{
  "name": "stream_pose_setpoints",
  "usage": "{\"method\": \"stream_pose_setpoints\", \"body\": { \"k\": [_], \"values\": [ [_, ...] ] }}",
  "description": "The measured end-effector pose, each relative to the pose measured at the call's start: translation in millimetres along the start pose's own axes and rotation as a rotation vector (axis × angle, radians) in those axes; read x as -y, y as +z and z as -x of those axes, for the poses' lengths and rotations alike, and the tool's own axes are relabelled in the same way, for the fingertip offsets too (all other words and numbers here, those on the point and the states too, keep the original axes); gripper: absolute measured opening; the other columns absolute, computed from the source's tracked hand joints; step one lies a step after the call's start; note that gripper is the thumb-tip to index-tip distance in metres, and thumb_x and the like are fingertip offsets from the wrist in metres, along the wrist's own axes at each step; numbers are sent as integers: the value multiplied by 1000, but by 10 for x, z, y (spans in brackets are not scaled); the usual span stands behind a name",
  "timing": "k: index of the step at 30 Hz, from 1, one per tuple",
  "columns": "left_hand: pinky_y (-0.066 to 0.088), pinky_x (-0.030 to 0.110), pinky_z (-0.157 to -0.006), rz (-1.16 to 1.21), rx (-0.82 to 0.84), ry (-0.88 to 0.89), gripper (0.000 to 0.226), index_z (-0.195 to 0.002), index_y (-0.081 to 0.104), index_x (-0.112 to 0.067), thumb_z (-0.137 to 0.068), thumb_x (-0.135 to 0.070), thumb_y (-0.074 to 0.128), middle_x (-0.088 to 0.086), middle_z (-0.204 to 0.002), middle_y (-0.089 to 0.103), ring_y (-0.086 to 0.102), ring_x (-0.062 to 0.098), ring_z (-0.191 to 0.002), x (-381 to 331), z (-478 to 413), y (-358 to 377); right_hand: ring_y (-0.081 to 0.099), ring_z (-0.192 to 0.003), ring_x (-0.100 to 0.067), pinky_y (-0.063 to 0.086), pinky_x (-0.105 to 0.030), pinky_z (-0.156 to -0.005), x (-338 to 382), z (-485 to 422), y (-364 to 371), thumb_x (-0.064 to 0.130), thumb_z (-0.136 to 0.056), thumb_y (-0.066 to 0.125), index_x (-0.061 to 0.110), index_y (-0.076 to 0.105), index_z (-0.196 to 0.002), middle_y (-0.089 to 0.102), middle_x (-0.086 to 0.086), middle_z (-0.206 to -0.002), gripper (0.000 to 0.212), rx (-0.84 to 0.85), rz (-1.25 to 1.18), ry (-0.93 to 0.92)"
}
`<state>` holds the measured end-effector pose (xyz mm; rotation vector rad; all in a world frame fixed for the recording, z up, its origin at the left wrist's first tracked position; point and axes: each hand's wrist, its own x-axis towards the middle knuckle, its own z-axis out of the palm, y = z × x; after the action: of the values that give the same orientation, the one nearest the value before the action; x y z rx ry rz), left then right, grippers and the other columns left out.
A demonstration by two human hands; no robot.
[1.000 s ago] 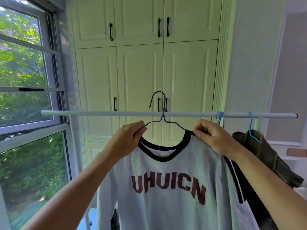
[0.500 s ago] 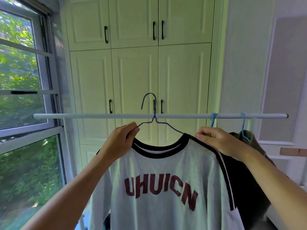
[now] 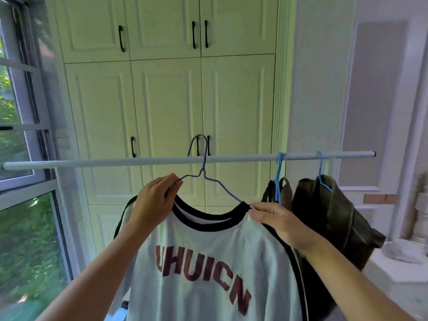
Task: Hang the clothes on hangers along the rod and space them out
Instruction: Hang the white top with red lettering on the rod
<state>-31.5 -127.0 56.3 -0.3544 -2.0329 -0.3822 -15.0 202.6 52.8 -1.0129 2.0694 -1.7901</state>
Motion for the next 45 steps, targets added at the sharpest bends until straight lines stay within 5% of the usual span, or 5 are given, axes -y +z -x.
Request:
{"method": "stream_pose_setpoints", "body": {
  "k": [8,19,24,30,45],
  "values": [
    [39,43,-111,54,146,-202,53,-152,45,-20,-107,-48,40,0,-143,58,53,21,-133,-14,52,505,51,-70,-15,44,-21,-69,-28,175,-62,22,-101,58,3,56,-73,50,-5,-72,34,-237,-130,7],
    [44,13,-87,535,364,-256,48,-129,66,-27,-102,-52,36,-8,-127,66,63,4,-111,-666,-28,1107,45,-130,-48,34,-57,-114,-197,-55,-84,29,-102,58,-11,58,-124,55,-33,-133,46,-701,-28,88],
    [45,10,-82,549,428,-254,26,-120,71,-26,-106,-34,50,-9,-121,69,63,-7,-104,-809,-18,1332,61,-88,-49,54,-49,-78,-242,-227,-221,29,-99,59,-18,55,-114,59,-37,-93,49,-820,9,96],
    [45,13,-82,547,467,-285,19,-112,71,-30,-105,-31,53,-14,-115,71,66,-1,-103,-756,61,1440,27,-48,-10,24,-18,-42,-382,-253,-387,22,-102,54,11,41,-74,29,4,-55,32,-838,84,138],
    [50,23,-81,578,544,-308,20,-99,68,-38,-105,-33,51,-20,-110,72,67,1,-97,-886,174,1610,28,-46,-7,25,-15,-39,-621,-86,-489,24,-102,55,12,43,-76,29,2,-56,30,-848,153,255]
  ]
}}
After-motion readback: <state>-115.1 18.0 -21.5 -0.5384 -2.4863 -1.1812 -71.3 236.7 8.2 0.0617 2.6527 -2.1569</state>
